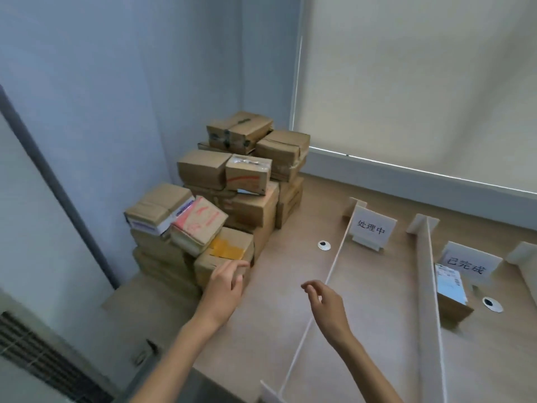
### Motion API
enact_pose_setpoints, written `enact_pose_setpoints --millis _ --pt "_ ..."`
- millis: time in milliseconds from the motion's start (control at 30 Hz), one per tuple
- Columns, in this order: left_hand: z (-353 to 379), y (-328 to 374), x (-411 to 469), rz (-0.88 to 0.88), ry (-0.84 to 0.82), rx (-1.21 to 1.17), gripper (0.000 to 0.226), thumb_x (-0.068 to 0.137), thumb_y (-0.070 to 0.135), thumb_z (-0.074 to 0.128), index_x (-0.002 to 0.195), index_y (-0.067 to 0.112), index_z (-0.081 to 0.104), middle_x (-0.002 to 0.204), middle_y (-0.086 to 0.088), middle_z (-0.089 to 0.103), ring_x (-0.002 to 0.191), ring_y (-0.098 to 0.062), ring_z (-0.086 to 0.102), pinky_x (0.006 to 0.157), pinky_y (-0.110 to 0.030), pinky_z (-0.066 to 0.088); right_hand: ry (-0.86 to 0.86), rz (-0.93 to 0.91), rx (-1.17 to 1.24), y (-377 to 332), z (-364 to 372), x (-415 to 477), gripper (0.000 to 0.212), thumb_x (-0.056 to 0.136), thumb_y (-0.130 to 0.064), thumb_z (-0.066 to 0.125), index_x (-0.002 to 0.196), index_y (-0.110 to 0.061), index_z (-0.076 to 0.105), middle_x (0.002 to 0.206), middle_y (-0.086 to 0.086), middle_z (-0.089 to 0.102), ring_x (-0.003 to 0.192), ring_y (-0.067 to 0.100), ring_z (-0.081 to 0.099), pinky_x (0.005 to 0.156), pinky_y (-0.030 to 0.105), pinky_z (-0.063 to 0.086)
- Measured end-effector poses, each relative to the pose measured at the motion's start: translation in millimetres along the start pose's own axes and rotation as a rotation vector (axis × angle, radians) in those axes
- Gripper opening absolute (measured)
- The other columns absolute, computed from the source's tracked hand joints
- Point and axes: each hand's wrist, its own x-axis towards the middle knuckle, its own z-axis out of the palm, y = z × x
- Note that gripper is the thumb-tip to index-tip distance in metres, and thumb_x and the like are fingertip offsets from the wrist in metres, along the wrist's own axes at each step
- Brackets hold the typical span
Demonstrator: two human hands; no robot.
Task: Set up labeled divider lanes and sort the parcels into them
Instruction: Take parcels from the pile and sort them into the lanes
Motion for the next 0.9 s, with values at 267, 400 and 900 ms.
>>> enact_pose_setpoints --millis 267,400,900 --pt "-105 -77 -12 -0.148 0.220 -0.027 0.034 0.094 0.005 0.048 0.124 0.017 0.055 0.128 0.001 0.054 0.121 -0.014 0.048 0.099 -0.022 0.036 -0.126 -0.075 0.033 -84 91 3 0.022 0.097 -0.014 0.046 0.101 -0.014 0.068 0.094 -0.005 0.067 0.089 0.008 0.061 0.067 0.003 0.041" --pt "-122 -93 15 -0.148 0.239 -0.048 0.035 0.095 0.007 0.047 0.127 0.019 0.051 0.131 0.003 0.051 0.123 -0.012 0.046 0.097 -0.020 0.034 -0.175 -0.012 0.109 -111 120 30 0.023 0.099 -0.017 0.042 0.105 -0.017 0.064 0.104 0.000 0.065 0.091 0.006 0.059 0.074 0.008 0.045" --pt "-100 -149 154 -0.292 -0.048 -0.068 0.044 0.098 0.020 0.044 0.141 0.016 0.039 0.143 -0.004 0.041 0.134 -0.019 0.038 0.105 -0.036 0.043 -0.349 0.415 0.474 -146 215 145 0.035 0.100 -0.022 0.043 0.132 -0.009 0.046 0.103 -0.005 0.059 0.092 0.018 0.062 0.075 0.030 0.057"
